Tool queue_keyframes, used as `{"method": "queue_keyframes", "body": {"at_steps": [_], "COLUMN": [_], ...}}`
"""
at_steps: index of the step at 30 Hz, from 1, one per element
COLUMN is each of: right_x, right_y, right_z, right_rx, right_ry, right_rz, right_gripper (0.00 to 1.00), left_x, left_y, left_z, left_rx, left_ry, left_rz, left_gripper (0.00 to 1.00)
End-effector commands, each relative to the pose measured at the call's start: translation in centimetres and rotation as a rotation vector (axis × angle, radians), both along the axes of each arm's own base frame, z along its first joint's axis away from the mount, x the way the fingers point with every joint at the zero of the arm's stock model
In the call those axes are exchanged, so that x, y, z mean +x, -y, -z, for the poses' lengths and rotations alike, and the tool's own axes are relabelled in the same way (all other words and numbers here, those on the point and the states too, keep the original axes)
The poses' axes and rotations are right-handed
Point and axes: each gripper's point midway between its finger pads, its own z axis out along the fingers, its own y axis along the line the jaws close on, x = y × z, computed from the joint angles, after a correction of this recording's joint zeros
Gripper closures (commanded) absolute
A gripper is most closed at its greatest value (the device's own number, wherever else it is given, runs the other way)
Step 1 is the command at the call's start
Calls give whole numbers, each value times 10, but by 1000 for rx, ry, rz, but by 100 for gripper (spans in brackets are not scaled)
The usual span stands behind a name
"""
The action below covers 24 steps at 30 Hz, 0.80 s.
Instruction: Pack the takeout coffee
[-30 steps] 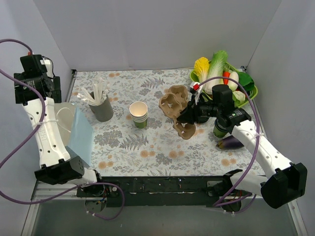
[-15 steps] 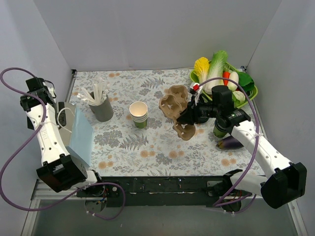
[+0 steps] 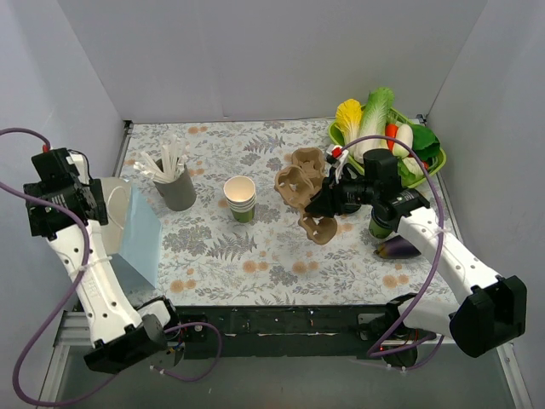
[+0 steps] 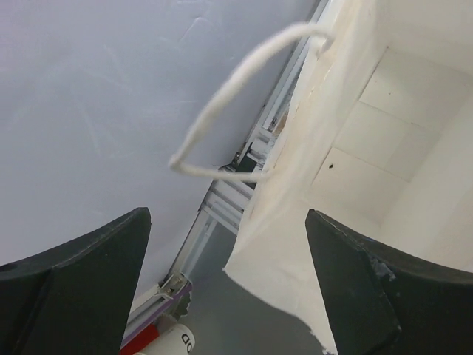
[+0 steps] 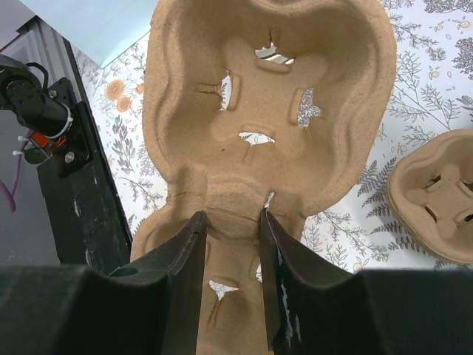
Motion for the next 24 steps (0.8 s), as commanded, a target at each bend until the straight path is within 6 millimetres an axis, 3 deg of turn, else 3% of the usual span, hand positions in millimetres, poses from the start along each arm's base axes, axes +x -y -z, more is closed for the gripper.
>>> {"method": "queue_keyframes", "body": {"at_steps": [1,3,7,13,14,20,22,24], "right_x": [5,6,5,3,2,1,2,2], "right_y": [-6,-7,-7,-2,0,0,0,-1], "right_z": [-14,-15,-19,-20,-21,-19,-19,-19], "right_rx": [40,42,48,34,33,26,28,30], "right_ry": [30,27,23,57,63,65,65,61], "right_rz": [-11,-12,-16,-1,3,2,1,-5], "right_gripper": [99,99,99,99,99,99,99,99], "left_x": [-24,-20,-5,6,7,9,11,14], "left_y": [5,8,10,3,3,0,1,-3], "left_z": [10,23,34,36,35,34,36,34], "left_rx": [4,-35,-88,-88,-83,-80,-87,-64], "left_ry": [-40,-59,-50,-46,-43,-48,-51,-37], "left_rz": [-34,-28,-24,-32,-32,-36,-28,-28], "left_gripper": [13,14,25,37,43,49,71,100]}}
